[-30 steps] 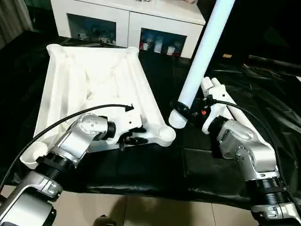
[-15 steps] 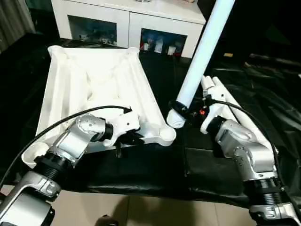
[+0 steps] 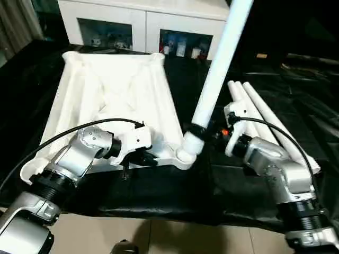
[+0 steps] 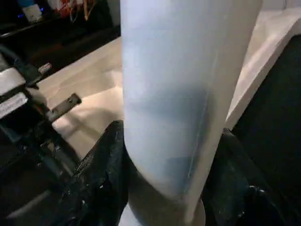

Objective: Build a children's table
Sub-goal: Insert table leg to table base

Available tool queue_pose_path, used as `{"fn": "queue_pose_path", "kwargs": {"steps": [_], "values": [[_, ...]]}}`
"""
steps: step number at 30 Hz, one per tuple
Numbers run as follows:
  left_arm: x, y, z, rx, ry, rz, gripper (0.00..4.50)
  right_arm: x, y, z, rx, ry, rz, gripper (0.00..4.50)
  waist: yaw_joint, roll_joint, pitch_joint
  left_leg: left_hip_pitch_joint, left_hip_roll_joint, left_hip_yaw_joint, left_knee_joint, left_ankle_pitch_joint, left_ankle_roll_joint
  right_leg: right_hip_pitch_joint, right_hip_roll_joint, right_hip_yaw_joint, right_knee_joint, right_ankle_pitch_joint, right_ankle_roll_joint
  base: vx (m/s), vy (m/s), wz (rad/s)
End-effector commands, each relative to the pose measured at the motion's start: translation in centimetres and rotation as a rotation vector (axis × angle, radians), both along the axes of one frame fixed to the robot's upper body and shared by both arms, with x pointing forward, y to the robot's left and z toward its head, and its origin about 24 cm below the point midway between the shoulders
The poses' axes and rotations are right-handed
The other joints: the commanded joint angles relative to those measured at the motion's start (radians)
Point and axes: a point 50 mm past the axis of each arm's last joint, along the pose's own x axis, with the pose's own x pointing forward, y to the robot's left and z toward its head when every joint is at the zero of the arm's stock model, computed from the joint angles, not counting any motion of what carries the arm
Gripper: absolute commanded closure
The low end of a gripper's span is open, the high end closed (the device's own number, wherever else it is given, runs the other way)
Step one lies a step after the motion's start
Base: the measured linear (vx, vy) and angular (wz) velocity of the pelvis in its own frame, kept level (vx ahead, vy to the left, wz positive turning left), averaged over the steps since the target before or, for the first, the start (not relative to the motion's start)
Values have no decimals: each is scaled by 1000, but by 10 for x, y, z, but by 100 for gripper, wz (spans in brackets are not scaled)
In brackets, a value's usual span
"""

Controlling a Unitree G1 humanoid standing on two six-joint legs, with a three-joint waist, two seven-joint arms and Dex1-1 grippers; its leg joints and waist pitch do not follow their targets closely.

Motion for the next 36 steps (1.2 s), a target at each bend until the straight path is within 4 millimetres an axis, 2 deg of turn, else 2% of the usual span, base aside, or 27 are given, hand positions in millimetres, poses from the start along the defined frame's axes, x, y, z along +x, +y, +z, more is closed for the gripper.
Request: {"fn": "queue_pose_path", "kwargs": {"steps": [1,2,3,4,6,9,14,24,28,29,30,31,32,33,34,36], "values": [[-5,-12,-3,22,13,-70,450,1,-1,6,12,8,29,264,-14,11,-52,25,38,-9,-87,-228,-23,33,-65,43,-67,-138,-212,0,0,0],[-5,-13,-3,18,8,-72,450,1,-1,6,21,21,42,264,-16,2,-49,25,38,-7,-88,-227,-19,33,-65,43,-70,-143,-210,0,0,0],[-5,-14,-2,15,5,-72,450,0,-1,5,27,28,50,264,-15,6,-49,25,38,-9,-89,-227,-16,34,-67,43,-69,-158,-209,0,0,0],[-5,-15,-2,11,5,-73,450,1,-1,4,27,36,56,264,-16,2,-47,25,39,-8,-89,-227,-14,32,-67,43,-71,-164,-207,0,0,0],[-5,-16,-1,5,5,-69,450,1,-1,3,29,46,65,264,-16,5,-42,27,41,-8,-92,-247,-23,27,-69,44,-75,-208,-201,0,0,0],[-5,-16,0,0,3,-63,450,2,2,-1,28,61,75,264,-17,1,-40,28,41,-9,-94,-256,-31,26,-69,44,-77,-209,-201,0,0,0],[-5,-14,0,5,0,-56,450,3,4,-5,17,67,69,264,-18,-4,-34,27,41,-8,-96,-249,-27,26,-71,45,-81,-230,-192,0,0,0],[-2,-13,-1,-2,-4,-31,450,1,-1,-12,74,92,27,264,-20,0,-31,28,44,-10,-104,-293,-37,20,-74,48,-92,-298,-175,0,0,0],[1,-14,0,-15,-13,-17,450,-4,0,-21,117,115,2,264,-18,1,-32,31,45,-7,-104,-291,-36,17,-75,49,-95,-291,-176,0,0,0],[1,-14,0,-17,-15,-15,450,-5,0,-23,122,118,-3,264,-19,1,-31,27,45,-9,-107,-289,-37,20,-74,48,-94,-292,-175,0,0,0],[2,-14,0,-18,-17,-14,450,-6,0,-25,125,120,-8,264,-18,1,-31,30,45,-8,-108,-293,-37,18,-74,48,-96,-299,-172,0,0,0],[3,-15,1,-20,-23,-8,450,-9,0,-31,134,128,-32,264,-17,10,-33,31,46,-9,-107,-294,-39,18,-75,49,-95,-295,-174,0,0,0],[3,-15,1,-20,-23,-8,450,-9,0,-31,134,128,-32,264,-18,8,-32,32,46,-6,-108,-299,-39,16,-74,49,-99,-296,-172,0,0,0],[5,-15,1,-21,-28,-4,450,-10,-1,-35,137,125,-49,264,-17,8,-35,32,46,-7,-110,-296,-40,20,-74,48,-98,-286,-175,0,0,0],[6,-15,2,-23,-31,-1,450,-11,-2,-36,141,113,-63,264,-16,11,-35,33,45,-6,-110,-293,-41,18,-73,48,-98,-281,-175,0,0,0],[7,-15,2,-24,-36,4,450,-12,-2,-37,145,98,-78,264,-17,9,-34,32,46,-6,-111,-303,-42,18,-74,49,-99,-284,-176,0,0,0]]}}
